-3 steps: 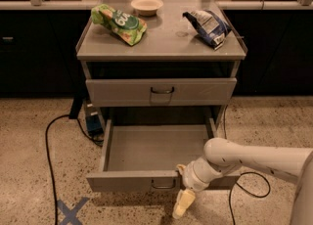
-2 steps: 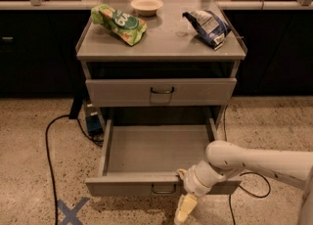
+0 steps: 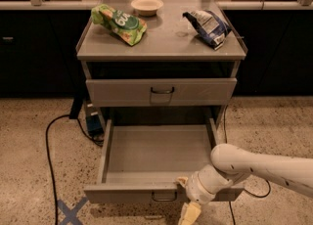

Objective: Open middle drawer

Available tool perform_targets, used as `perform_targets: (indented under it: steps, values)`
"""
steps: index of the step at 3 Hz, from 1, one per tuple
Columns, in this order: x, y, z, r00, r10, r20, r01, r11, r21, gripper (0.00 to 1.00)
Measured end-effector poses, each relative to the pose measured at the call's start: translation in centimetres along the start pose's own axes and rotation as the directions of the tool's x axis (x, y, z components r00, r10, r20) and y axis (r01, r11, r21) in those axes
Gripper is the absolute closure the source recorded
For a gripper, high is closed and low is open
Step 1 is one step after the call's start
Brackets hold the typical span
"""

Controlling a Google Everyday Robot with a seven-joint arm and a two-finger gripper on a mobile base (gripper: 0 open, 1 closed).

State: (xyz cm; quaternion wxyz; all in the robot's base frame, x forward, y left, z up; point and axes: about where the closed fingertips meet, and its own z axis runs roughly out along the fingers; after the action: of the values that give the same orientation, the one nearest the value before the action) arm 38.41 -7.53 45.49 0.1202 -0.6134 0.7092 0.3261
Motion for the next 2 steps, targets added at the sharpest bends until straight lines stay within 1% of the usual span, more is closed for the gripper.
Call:
perform_targets:
  steps: [1, 2]
  values:
    - [0.7, -0.55, 1.31, 1.0, 0.014, -0.013, -0.015, 0.9991, -0.04, 0.0]
    - [0.59, -0.48, 1.17, 1.0, 0.015, -0.013, -0.015, 0.9991, -0.041, 0.0]
